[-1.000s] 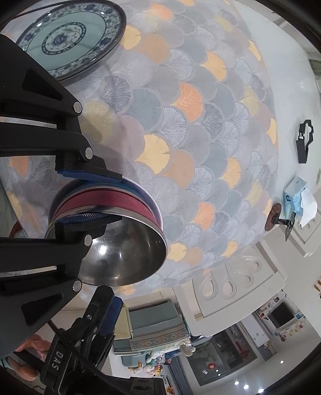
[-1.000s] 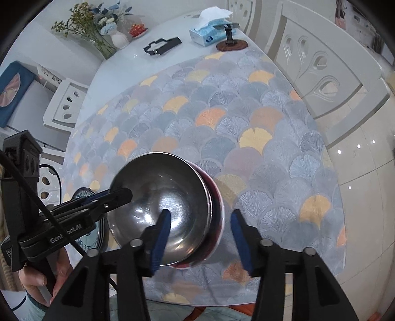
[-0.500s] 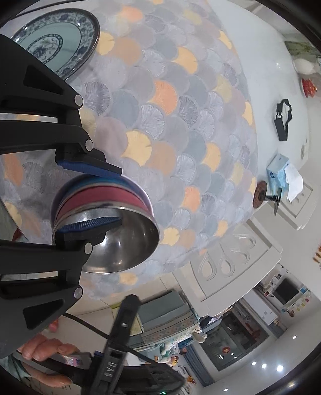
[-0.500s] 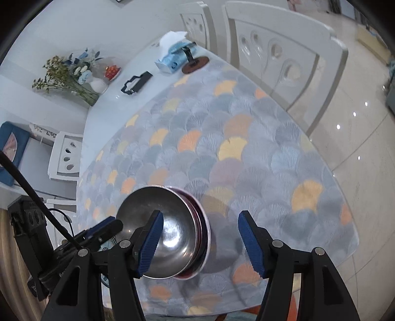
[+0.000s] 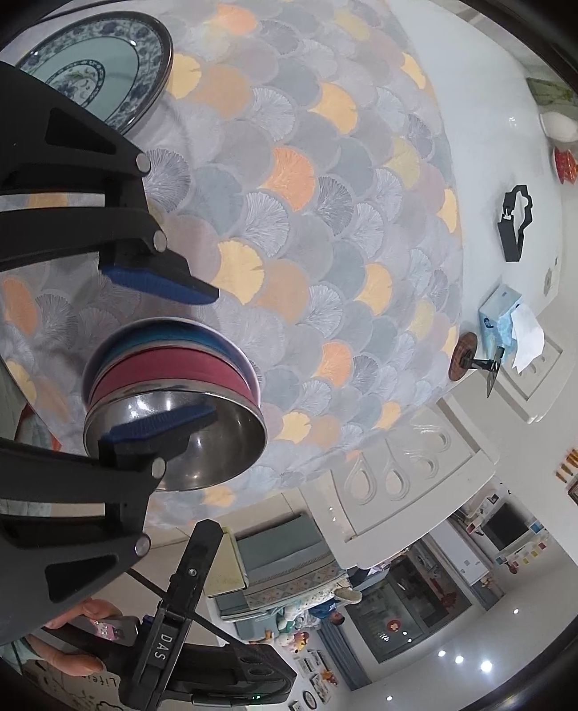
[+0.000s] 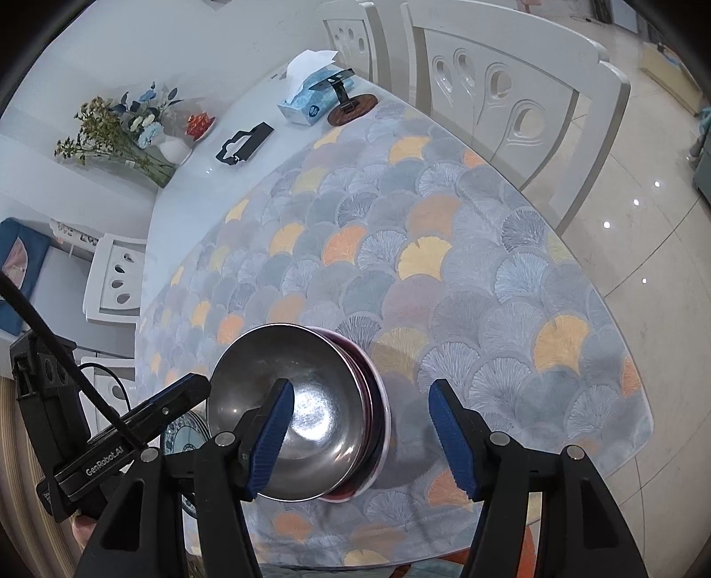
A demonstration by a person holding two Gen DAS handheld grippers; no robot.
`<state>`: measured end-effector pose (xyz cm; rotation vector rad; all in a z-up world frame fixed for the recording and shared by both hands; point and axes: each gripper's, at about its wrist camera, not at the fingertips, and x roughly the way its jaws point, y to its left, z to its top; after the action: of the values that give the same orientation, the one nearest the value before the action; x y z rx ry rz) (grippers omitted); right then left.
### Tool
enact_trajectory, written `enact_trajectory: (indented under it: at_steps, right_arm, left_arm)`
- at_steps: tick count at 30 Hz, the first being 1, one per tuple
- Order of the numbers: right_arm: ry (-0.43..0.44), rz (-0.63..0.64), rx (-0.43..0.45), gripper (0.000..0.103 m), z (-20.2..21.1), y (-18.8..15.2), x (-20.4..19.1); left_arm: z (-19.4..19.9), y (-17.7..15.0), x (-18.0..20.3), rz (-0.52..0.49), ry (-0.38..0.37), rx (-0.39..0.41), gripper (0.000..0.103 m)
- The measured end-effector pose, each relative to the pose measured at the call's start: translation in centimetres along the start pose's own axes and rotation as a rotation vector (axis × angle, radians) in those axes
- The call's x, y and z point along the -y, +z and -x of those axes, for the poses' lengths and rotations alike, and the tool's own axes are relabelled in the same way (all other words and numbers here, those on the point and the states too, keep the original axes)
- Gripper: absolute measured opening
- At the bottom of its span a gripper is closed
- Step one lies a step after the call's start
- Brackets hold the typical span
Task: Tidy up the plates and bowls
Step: 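Open both grippers and reposition them around the rim of the bowl stack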
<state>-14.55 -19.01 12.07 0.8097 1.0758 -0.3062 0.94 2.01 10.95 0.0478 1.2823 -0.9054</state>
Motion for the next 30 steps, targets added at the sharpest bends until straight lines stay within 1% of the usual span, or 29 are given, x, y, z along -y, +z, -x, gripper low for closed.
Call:
enact_trajectory:
  at_steps: [2, 8, 12, 13, 14, 15, 16, 17, 18, 20, 22, 24, 27, 30]
  right_arm:
    - [0.000, 0.003, -0.002, 0.061, -0.1, 0.0, -0.1]
    - [0.007, 0.008, -0.017, 0.061, -0.5, -0.1, -0.3]
    - [0.026, 0.011, 0.010, 0.061, 0.2, 0.0, -0.4]
    - [0.028, 0.014, 0.024, 0.061, 0.5, 0.0, -0.4]
    - [0.027, 0.022, 0.045, 0.061, 1.0, 0.1, -0.5]
    - [0.026, 0.028, 0.060, 0.061, 1.4, 0.1, -0.6]
    - [0.026, 0.037, 0.078, 0.062, 2.0, 0.2, -0.7]
    - [0.026, 0.046, 0.101, 0.064, 2.6, 0.2, -0.7]
    - [0.020, 0.057, 0.127, 0.071, 3.2, 0.2, -0.8]
    - [0.003, 0.075, 0.171, 0.078, 4.2, 0.1, -0.8]
    - [-0.009, 0.091, 0.199, 0.078, 4.8, 0.0, -0.8]
    - [-0.015, 0.097, 0.194, 0.078, 4.7, 0.0, -0.7]
    - [-0.006, 0.081, 0.155, 0.078, 3.8, 0.0, -0.6]
    - [-0.007, 0.077, 0.136, 0.078, 3.1, -0.3, -0.8]
  left_arm:
    - [0.3, 0.0, -0.1, 0.004, -0.001, 0.008, 0.054]
    - [0.7, 0.0, -0.4, 0.017, -0.004, 0.020, 0.054]
    - [0.7, -0.1, -0.2, 0.014, -0.015, 0.017, 0.055]
    - [0.7, -0.2, -0.1, 0.016, -0.020, 0.015, 0.057]
    - [0.7, -0.2, -0.1, 0.020, -0.022, 0.015, 0.064]
    - [0.7, -0.2, -0.1, 0.027, -0.026, 0.016, 0.068]
    - [0.7, -0.3, 0.0, 0.032, -0.032, 0.018, 0.069]
    - [0.7, -0.3, 0.0, 0.035, -0.040, 0.016, 0.069]
    - [0.6, -0.3, 0.1, 0.038, -0.046, 0.012, 0.069]
    - [0.5, -0.4, 0.2, 0.045, -0.047, 0.009, 0.069]
    - [0.5, -0.6, 0.2, 0.045, -0.045, 0.002, 0.069]
    - [0.4, -0.8, 0.3, 0.044, -0.041, -0.007, 0.069]
    - [0.4, -1.2, 0.2, 0.044, -0.045, -0.017, 0.069]
    - [0.2, -1.4, -0.1, 0.042, -0.051, -0.030, 0.069]
